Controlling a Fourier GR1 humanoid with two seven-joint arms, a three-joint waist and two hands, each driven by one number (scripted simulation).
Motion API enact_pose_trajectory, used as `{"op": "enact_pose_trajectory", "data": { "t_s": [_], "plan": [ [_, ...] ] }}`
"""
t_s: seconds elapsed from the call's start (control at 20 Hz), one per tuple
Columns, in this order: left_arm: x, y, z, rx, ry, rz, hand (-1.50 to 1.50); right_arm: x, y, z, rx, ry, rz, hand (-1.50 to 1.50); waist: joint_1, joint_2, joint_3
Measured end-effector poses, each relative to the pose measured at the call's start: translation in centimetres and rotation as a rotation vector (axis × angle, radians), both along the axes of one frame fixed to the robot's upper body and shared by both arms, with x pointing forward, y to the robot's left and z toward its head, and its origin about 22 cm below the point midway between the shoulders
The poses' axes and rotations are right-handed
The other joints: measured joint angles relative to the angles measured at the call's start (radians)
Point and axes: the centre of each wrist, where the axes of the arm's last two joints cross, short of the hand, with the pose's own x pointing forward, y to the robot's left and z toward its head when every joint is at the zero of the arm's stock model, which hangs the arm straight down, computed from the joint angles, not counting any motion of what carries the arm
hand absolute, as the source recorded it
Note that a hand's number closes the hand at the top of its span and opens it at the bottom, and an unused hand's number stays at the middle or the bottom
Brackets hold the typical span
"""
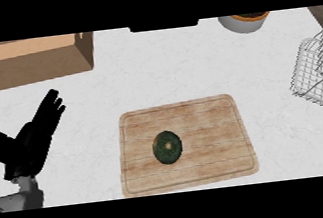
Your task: Pick the lemon from the cutting board and place it in the tiered basket
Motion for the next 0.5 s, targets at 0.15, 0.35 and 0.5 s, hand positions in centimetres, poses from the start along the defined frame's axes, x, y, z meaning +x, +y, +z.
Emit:
{"op": "enact_pose_trajectory", "data": {
  "t_s": [0.15, 0.35, 0.5],
  "plan": [
    [0.2, -0.1, 0.0, -0.003, 0.003, 0.003, 0.00, 0.0, -0.7, 0.8, 0.121, -0.044, -0.005, -1.50, 0.000, 0.001, 0.000],
    [0.3, -0.3, 0.2, 0.000, 0.005, 0.002, 0.00, -1.0, -2.7, 1.9, 0.279, -0.116, -0.024, -1.50, -0.003, 0.000, 0.000],
    [0.2, 0.2, 0.0, 0.006, 0.008, 0.006, 0.00, -2.4, -4.8, 2.4, 0.372, -0.180, -0.060, -1.50, -0.004, 0.001, 0.001]
  ]
}}
